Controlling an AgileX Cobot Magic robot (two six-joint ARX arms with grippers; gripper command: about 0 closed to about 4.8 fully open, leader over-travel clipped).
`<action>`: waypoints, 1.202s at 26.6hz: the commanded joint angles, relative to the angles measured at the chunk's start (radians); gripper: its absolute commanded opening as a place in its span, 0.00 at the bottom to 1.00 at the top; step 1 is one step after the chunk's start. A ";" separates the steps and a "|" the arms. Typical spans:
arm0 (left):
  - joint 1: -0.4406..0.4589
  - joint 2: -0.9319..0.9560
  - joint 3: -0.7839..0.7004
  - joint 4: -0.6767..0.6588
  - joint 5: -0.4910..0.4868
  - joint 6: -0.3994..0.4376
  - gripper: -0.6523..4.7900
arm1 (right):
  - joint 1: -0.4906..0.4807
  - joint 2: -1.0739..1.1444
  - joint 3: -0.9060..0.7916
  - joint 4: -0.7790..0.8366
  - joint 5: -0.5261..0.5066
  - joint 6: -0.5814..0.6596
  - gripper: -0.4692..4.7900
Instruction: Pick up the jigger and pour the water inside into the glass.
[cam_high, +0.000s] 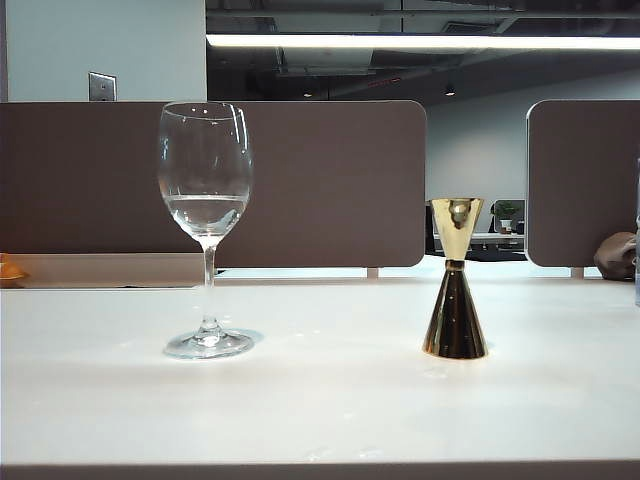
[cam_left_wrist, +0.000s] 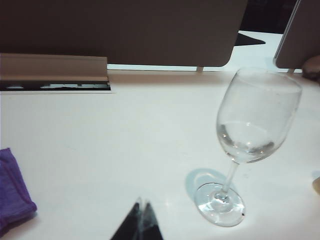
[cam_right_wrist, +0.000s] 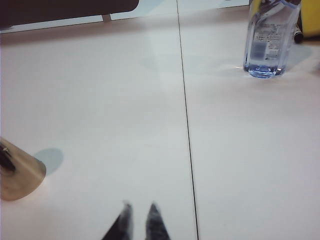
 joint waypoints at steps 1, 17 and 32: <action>0.001 0.001 -0.007 0.010 -0.001 0.020 0.12 | 0.001 0.000 0.005 0.003 0.001 -0.003 0.18; 0.005 0.001 -0.242 0.286 -0.078 0.044 0.12 | 0.001 0.000 0.005 0.003 0.001 -0.003 0.18; 0.027 0.001 -0.242 0.283 -0.062 0.037 0.12 | 0.001 0.000 0.005 0.003 0.001 -0.003 0.18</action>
